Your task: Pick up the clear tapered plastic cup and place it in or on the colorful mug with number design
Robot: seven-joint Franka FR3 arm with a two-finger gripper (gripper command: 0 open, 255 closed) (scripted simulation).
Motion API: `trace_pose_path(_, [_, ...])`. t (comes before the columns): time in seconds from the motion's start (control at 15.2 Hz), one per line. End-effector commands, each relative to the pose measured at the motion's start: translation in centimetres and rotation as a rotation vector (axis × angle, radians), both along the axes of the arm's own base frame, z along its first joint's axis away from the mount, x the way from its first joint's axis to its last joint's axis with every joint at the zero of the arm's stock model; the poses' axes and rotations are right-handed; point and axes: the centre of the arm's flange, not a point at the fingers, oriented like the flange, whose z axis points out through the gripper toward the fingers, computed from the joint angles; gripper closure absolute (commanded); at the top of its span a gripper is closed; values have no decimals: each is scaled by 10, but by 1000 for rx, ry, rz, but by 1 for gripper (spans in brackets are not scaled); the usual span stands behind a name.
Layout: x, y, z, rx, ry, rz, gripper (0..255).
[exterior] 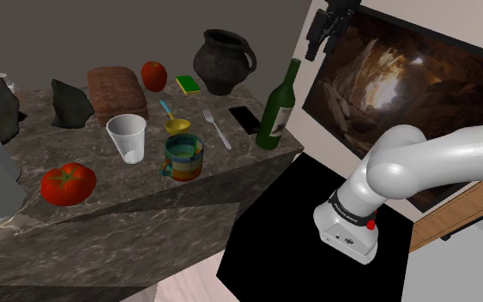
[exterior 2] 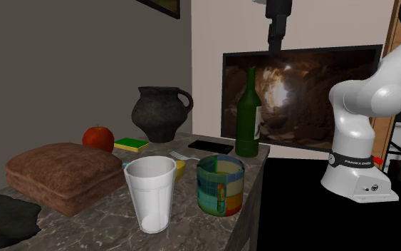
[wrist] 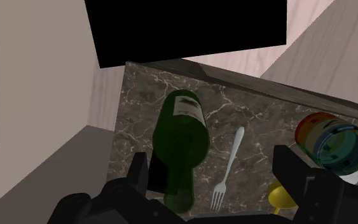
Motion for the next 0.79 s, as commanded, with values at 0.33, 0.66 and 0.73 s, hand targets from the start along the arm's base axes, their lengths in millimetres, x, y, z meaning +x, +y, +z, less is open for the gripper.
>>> trace_pose_path(0.33, [43, 34, -33, 21, -1, 28, 0])
trace_pose_path(0.66, [85, 69, -65, 43, -2, 56, 0])
trace_pose_path(0.73, [93, 77, -72, 47, -2, 61, 0])
